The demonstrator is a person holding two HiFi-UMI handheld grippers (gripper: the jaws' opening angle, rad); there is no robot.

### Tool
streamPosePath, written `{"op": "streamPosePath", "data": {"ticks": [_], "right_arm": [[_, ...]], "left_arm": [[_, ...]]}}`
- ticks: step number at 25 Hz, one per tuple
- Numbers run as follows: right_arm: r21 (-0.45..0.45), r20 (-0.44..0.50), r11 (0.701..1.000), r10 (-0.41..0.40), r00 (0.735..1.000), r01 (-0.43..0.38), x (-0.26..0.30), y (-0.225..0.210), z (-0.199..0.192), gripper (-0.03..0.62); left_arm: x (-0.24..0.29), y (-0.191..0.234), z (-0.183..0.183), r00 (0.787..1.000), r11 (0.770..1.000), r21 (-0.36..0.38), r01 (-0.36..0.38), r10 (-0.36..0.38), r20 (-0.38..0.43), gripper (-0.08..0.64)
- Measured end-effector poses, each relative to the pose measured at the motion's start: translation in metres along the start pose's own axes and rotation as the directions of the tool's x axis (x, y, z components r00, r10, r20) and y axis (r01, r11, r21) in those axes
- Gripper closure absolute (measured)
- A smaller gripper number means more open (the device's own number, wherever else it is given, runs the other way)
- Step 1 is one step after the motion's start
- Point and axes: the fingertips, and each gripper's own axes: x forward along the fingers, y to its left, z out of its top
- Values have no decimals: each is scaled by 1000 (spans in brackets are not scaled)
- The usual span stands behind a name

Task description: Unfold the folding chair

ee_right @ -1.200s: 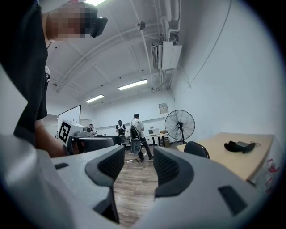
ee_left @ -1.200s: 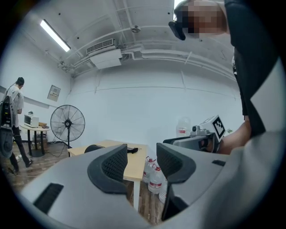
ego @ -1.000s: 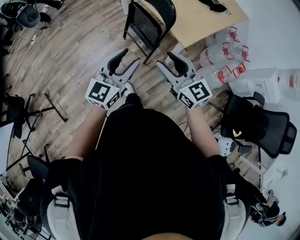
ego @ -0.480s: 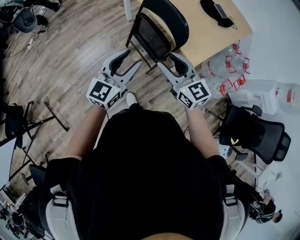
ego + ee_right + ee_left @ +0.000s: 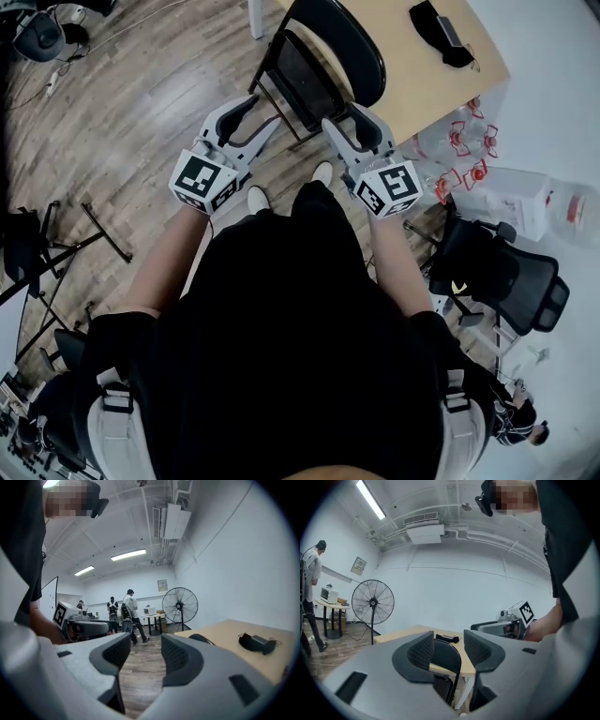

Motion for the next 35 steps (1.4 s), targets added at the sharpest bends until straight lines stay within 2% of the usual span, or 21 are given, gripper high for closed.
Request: {"op": "streamPosePath", "data": {"ticks": [3, 8, 15, 22, 26, 31, 35], "right_arm": [[11, 10, 999, -39, 999, 39, 10, -38, 4, 390], [-12, -14, 999, -30, 999, 30, 30, -104, 9, 390], [-57, -141, 997, 36, 989, -44, 65, -186, 1, 390], [-47, -272, 994, 85, 959, -101, 102, -249, -25, 390], [-36, -365, 992, 102, 925, -123, 125, -279, -43, 390], [-16, -511, 986, 136, 849, -168, 151, -299, -71, 390], [-9, -597, 985, 132, 791, -172, 168, -312, -92, 390]], "left_arm": [[21, 11, -3, 1000, 1000, -7, -15, 15, -11, 367], [69, 24, 1, 998, 998, 0, -57, 57, -17, 367], [146, 30, 10, 992, 992, 18, -129, 129, -14, 367], [206, 45, 4, 975, 976, 16, -219, 219, -22, 367], [230, 52, 1, 963, 964, 19, -267, 268, -40, 367], [250, 61, 1, 945, 946, 23, -323, 323, -40, 371], [262, 66, -2, 935, 937, 26, -348, 349, -53, 373]]}}
